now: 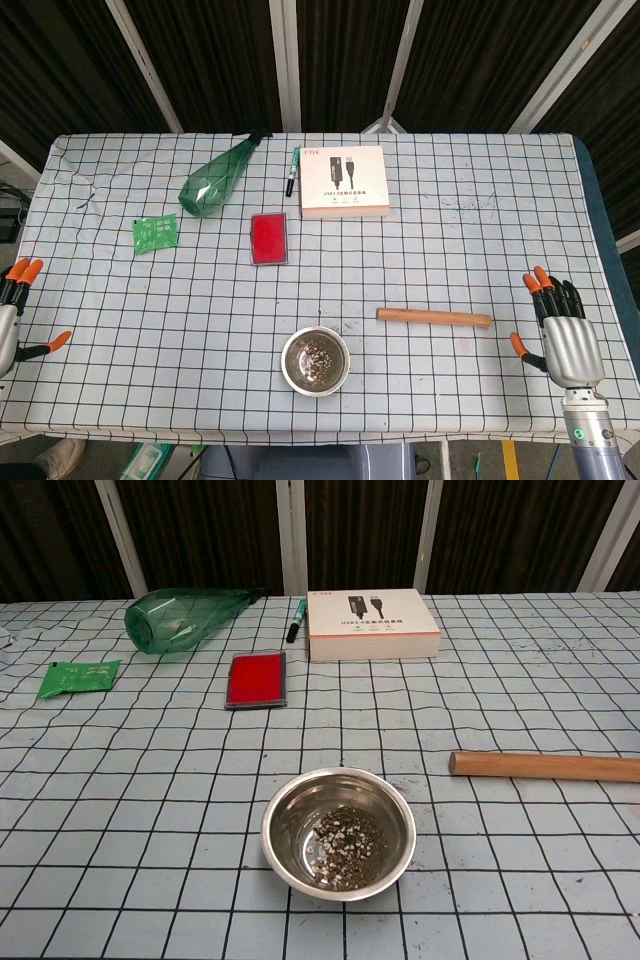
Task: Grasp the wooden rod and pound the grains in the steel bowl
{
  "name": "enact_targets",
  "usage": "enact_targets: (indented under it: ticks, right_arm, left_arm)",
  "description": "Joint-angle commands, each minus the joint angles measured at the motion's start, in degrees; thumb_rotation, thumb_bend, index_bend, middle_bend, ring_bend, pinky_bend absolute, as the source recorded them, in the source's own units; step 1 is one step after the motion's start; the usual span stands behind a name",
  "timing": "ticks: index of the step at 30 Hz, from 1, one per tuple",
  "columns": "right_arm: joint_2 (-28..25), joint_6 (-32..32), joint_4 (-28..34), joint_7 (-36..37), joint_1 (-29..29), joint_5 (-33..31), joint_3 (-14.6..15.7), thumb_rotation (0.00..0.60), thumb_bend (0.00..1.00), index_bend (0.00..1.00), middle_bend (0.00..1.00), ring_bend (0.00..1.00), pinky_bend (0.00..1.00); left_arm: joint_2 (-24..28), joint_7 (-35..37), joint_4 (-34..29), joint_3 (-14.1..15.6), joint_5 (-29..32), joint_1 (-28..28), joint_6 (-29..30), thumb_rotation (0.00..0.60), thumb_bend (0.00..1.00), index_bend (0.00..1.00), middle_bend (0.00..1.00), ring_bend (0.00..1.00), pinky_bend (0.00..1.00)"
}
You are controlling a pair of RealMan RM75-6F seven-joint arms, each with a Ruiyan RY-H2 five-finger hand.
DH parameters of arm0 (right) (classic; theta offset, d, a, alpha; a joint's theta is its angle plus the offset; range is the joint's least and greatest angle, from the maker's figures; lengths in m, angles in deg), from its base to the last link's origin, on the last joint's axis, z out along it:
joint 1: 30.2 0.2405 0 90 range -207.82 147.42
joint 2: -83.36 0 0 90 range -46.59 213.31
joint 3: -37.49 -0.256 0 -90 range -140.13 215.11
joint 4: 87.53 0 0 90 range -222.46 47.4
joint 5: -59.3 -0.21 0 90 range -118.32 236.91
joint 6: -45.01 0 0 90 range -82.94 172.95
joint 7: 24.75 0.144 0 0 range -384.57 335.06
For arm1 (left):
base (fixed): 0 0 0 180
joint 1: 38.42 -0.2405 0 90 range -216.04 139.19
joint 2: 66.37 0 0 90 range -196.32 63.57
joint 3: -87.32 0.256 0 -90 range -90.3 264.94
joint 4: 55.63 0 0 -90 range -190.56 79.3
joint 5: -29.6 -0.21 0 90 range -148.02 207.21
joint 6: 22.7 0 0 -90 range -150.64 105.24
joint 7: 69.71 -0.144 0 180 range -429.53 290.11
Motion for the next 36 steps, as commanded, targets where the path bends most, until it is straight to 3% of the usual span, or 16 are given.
enact_targets:
  ticks: [1, 16, 21, 29, 36]
  right_arm:
    - [-0.03, 0.07, 0.0, 0.08, -0.04, 0.1, 0.05, 0.6, 0.36, 0.0, 0.0, 0.0, 0.0]
    - [1.12, 0.09, 2.12, -1.8, 0.76, 2.23, 0.41, 0.6, 0.36, 0.0, 0.0, 0.0, 0.0]
    - [3.07, -0.68, 2.12, -5.46, 1.83, 3.25, 0.56, 0.6, 0.36, 0.01, 0.06, 0.01, 0.0]
    - [7.81, -3.9, 1.95, -11.42, 5.01, 1.93, -0.99, 0.6, 0.36, 0.21, 0.27, 0.11, 0.0]
    - [13.45, -7.3, 0.92, -16.45, 8.01, -0.05, -1.81, 0.6, 0.36, 0.31, 0.32, 0.15, 0.0]
  left_arm:
    - [-0.01, -0.06, -0.02, 0.04, -0.04, -0.03, 0.05, 0.6, 0.02, 0.0, 0.0, 0.0, 0.0]
    - [0.19, 0.65, -0.13, 0.04, -0.4, -0.14, 0.37, 0.6, 0.02, 0.0, 0.0, 0.0, 0.0]
    - [0.27, 0.9, 0.0, -0.19, -0.58, -0.11, 0.71, 0.6, 0.02, 0.0, 0.0, 0.0, 0.0]
    - [0.12, 1.23, 0.17, -0.2, -0.8, -0.16, 0.94, 0.6, 0.02, 0.0, 0.0, 0.0, 0.0]
    - [0.37, 2.32, 0.22, -0.33, -0.67, -0.11, 0.69, 0.6, 0.02, 0.0, 0.0, 0.0, 0.0]
